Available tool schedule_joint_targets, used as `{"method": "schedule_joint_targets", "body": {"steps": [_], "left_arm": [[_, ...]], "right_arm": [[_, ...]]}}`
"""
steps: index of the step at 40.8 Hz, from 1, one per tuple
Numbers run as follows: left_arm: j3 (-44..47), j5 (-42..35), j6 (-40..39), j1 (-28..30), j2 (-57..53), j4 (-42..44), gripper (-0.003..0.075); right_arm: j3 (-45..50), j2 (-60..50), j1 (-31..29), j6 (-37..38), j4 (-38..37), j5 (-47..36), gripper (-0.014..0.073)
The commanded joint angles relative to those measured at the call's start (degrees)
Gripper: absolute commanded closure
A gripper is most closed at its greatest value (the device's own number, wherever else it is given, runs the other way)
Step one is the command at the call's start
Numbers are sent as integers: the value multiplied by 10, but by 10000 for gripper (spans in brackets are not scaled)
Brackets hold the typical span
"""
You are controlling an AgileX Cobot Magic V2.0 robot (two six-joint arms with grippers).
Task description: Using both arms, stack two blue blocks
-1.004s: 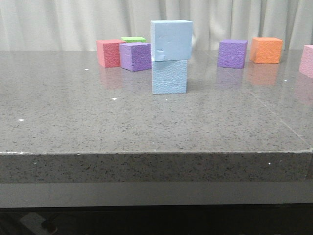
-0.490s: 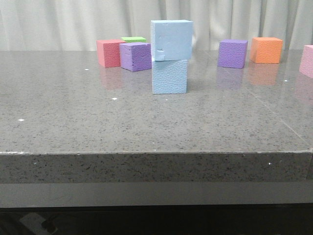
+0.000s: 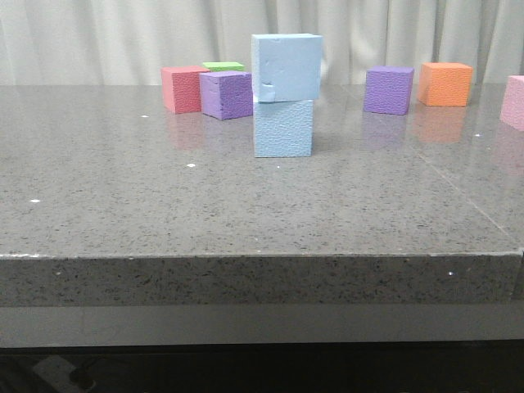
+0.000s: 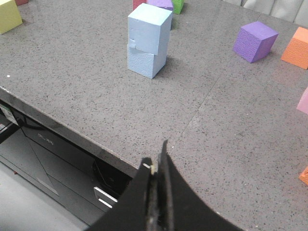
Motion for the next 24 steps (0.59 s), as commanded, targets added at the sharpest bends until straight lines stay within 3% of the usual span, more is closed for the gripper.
{"method": "schedule_joint_targets", "body": {"steps": [1, 8, 24], "left_arm": [[59, -131, -4, 63, -44, -21, 741], [150, -207, -4, 108, -102, -60, 741], [177, -256, -4, 76, -125, -53, 741]], "right_arm": [[-12, 5, -2, -1, -1, -41, 610], [-12, 5, -2, -1, -1, -41, 610], [-12, 5, -2, -1, -1, -41, 610]]}}
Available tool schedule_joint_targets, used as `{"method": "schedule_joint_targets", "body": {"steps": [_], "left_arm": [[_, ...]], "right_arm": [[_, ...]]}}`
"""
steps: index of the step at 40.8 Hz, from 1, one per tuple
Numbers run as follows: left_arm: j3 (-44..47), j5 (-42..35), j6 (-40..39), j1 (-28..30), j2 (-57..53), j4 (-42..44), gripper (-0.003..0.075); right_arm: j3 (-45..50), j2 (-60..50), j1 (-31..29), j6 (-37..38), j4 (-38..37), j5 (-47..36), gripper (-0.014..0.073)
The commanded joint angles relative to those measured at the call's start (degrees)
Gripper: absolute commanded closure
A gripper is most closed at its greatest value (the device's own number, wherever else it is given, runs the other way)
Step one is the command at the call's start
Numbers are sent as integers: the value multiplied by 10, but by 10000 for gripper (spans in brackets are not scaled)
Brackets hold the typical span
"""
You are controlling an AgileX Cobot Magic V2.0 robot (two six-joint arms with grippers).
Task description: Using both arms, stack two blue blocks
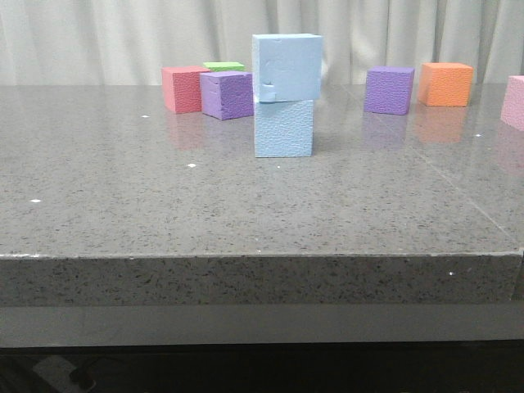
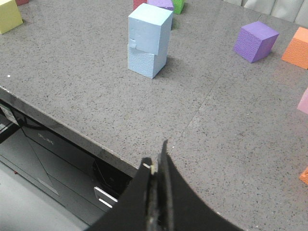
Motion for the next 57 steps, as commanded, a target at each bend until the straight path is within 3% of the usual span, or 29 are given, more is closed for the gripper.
{"method": "schedule_joint_targets", "body": {"steps": [1, 11, 50, 57], "left_arm": [[-16, -54, -4, -11, 1, 1, 741], [7, -85, -4, -11, -12, 31, 741], [4, -69, -4, -10, -11, 31, 741], [4, -69, -4, -10, -11, 31, 741]], "right_arm": [[-12, 5, -2, -1, -1, -41, 610], [-12, 5, -2, -1, -1, -41, 610], [-8, 3, -3, -1, -3, -45, 610], [72, -40, -94, -1, -17, -165, 610]]}}
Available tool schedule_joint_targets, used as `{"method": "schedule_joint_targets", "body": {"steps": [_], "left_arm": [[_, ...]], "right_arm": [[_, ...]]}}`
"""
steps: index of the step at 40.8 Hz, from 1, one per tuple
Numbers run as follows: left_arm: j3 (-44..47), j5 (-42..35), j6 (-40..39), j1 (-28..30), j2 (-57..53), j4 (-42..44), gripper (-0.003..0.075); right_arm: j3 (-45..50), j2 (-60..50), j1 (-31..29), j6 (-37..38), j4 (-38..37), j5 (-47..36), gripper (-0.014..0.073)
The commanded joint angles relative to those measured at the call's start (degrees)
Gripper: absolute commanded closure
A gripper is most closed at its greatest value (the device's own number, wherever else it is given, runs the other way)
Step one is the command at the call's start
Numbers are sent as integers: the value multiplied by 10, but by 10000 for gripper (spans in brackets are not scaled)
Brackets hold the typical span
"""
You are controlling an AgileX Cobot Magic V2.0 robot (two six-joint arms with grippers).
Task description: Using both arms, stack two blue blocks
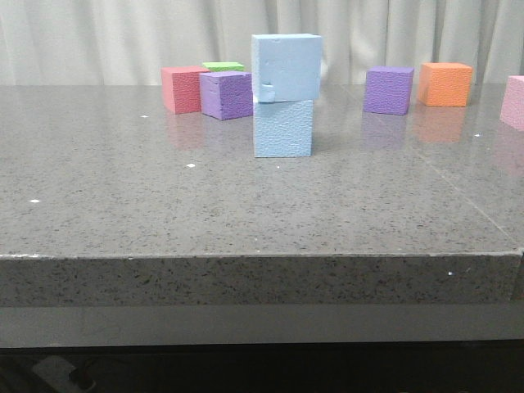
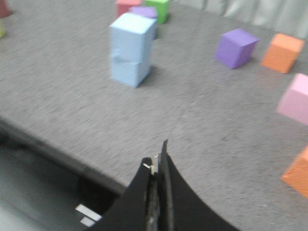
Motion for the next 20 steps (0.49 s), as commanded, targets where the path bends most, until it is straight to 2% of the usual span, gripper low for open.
{"method": "schedule_joint_targets", "body": {"steps": [1, 9, 15, 20], "left_arm": [[2, -48, -4, -2, -11, 0, 741], [2, -48, -4, -2, -11, 0, 741], [2, -48, -4, -2, -11, 0, 741], [2, -48, -4, -2, -11, 0, 741]], "right_arm": [[41, -20, -57, -3, -9, -130, 610], [218, -84, -149, -2, -5, -337, 610], [340, -128, -163, -2, -4, -469, 610], [408, -165, -163, -2, -2, -533, 610]]}}
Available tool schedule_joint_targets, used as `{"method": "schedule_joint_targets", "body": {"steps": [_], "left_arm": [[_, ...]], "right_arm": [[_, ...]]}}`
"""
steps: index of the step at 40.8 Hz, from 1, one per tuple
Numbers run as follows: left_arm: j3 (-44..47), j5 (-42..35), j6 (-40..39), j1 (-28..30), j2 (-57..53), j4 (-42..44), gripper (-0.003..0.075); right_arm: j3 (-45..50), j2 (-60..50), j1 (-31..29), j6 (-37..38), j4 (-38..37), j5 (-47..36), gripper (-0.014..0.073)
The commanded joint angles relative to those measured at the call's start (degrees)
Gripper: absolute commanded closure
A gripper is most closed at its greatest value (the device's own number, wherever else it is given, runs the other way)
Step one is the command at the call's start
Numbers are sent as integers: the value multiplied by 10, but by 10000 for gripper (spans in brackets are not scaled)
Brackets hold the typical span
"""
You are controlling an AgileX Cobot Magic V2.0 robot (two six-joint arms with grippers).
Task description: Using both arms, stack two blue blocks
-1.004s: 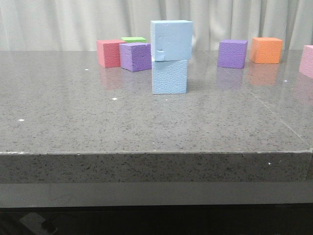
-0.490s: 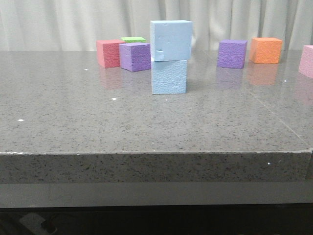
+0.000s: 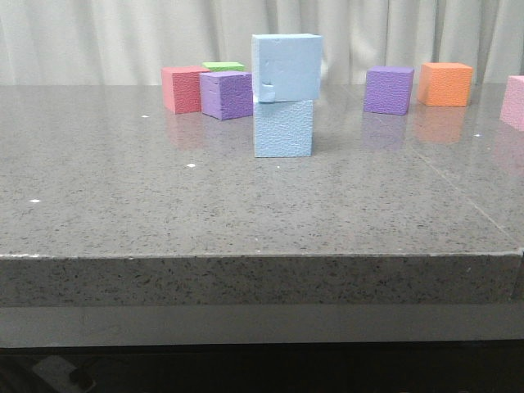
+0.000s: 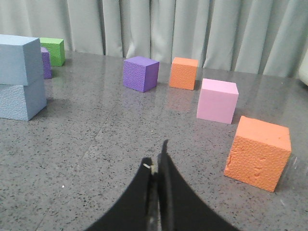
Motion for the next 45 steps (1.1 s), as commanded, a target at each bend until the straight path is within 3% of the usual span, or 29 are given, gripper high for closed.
{"method": "schedule_joint_targets", "body": {"steps": [1, 45], "left_arm": [[2, -48, -4, -2, -11, 0, 741], [2, -48, -4, -2, -10, 0, 741]], "right_arm": [[24, -22, -4, -3, -1, -111, 610], [40, -42, -13, -3, -1, -110, 610]]}}
